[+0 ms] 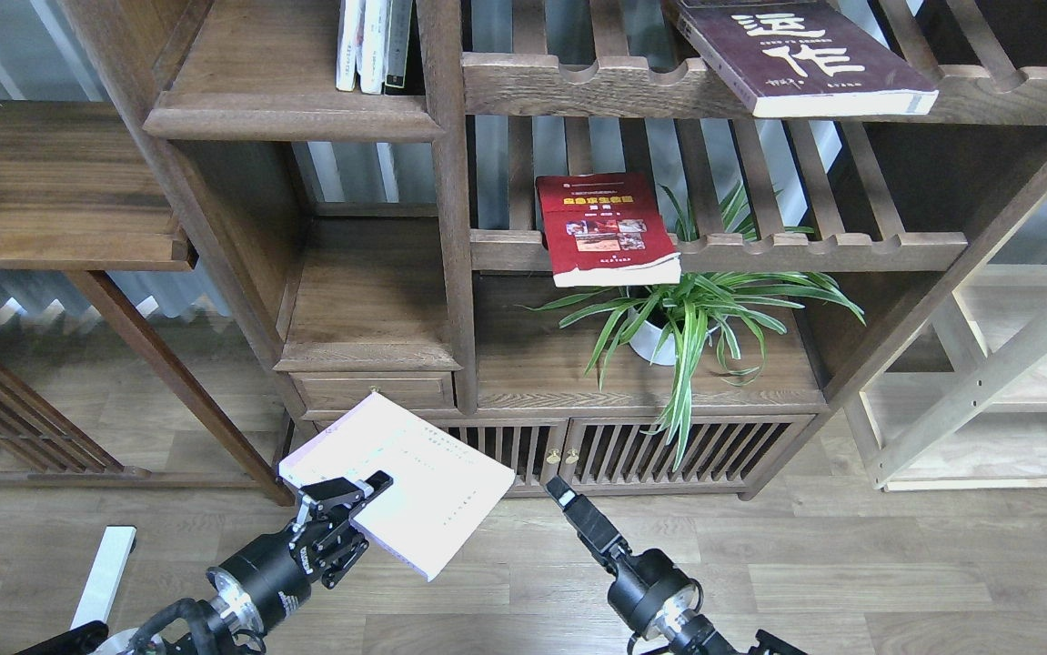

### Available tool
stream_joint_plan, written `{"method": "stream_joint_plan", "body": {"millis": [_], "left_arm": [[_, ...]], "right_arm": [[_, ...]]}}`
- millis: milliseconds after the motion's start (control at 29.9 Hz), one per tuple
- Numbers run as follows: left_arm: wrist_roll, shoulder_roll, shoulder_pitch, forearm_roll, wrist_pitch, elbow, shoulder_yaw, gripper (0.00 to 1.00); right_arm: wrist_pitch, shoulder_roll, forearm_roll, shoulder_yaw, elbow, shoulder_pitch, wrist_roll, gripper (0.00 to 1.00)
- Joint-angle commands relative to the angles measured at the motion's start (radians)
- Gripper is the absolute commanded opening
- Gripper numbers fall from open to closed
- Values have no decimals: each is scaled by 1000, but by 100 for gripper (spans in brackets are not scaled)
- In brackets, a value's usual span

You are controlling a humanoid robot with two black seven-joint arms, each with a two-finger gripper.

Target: Organize books on shelf

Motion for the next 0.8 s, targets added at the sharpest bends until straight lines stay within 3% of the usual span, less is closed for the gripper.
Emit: {"method": "stream_joint_plan", "body": {"millis": [0,501,635,702,768], "left_arm": [[2,16,4,23,0,14,0,3],[-11,83,-13,184,0,21,-69,3],[-14,86,6,253,0,11,-173,3],[-27,86,19,322,0,-8,-233,3],[-75,77,41,419,0,-34,-302,3]], "right_arm": [[0,0,2,28,-2,11,0,99],[0,0,92,114,-17,69,-3,99],[0,0,118,120,-25,92,-13,99],[0,0,126,130,-29,94,-19,99],[0,0,128,141,-29,94,-20,99]]}}
